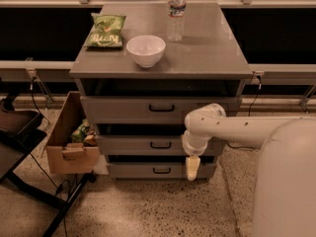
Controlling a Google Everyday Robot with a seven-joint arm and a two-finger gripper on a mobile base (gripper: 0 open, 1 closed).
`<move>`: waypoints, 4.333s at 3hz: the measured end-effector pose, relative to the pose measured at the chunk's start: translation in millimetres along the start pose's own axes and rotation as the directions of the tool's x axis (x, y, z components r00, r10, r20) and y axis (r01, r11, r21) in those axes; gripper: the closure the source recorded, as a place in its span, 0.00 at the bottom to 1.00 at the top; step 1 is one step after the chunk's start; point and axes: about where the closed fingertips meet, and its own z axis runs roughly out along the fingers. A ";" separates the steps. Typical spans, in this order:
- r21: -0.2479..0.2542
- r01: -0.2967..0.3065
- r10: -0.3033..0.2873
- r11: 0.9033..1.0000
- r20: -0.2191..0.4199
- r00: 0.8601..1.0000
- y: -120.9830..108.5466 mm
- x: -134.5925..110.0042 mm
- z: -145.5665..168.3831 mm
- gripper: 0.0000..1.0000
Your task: Open middle drawer
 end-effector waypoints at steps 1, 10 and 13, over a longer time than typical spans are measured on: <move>0.005 0.007 -0.007 1.000 -0.035 0.999 -33.4 5.6 13.3 0.00; -0.054 -0.093 0.092 0.994 -0.024 0.995 -41.6 17.9 55.0 0.00; -0.078 -0.137 0.133 0.988 -0.054 0.990 -23.7 28.9 54.7 0.50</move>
Offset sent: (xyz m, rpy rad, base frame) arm 0.0698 -0.0045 -0.0302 -0.0695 0.0149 -0.0169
